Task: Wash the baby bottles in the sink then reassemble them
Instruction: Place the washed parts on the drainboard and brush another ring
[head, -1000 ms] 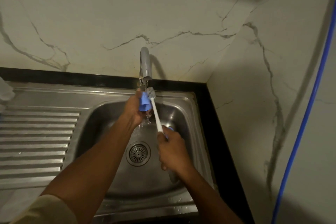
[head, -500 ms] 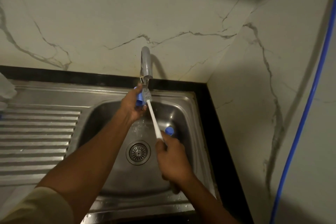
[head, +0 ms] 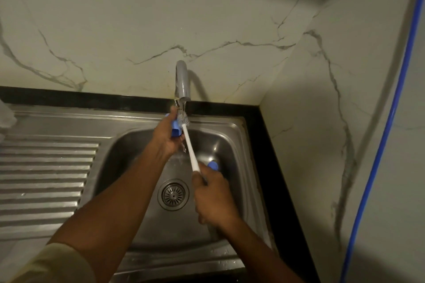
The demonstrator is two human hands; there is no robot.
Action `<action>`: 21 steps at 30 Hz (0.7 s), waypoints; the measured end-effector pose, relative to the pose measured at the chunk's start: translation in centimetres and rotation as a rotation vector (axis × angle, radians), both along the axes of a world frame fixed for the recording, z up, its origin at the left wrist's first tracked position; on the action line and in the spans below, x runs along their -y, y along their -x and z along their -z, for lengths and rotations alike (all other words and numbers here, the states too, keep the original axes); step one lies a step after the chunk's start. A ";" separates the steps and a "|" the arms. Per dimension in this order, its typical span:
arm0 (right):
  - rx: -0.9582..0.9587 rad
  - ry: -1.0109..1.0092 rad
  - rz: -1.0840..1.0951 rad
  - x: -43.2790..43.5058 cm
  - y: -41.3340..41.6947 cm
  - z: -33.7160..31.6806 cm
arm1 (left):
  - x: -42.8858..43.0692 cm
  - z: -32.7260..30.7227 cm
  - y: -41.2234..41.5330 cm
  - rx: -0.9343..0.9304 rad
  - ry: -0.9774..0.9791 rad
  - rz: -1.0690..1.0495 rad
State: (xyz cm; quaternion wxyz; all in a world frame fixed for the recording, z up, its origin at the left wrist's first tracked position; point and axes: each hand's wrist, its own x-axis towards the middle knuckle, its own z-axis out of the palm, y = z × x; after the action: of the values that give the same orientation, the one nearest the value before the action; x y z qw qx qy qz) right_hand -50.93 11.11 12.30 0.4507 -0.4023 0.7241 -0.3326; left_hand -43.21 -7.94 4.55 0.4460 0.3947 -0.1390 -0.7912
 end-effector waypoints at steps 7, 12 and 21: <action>0.055 -0.040 0.104 1.3 1.0 0.4 | -1.0 0.5 0.4 -0.006 -0.031 0.039; -0.031 -0.004 -0.022 -2.2 0.1 0.6 | -0.1 0.5 0.1 0.189 -0.069 -0.120; 0.081 -0.022 0.014 -1.6 -0.2 0.6 | 0.6 0.0 -0.1 0.030 0.012 0.011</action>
State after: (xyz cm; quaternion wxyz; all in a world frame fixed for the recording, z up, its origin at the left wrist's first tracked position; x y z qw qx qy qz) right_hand -50.69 12.75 11.67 0.4818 -0.3784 0.7116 -0.3439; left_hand -43.09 -8.49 4.58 0.4418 0.4031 -0.1526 -0.7868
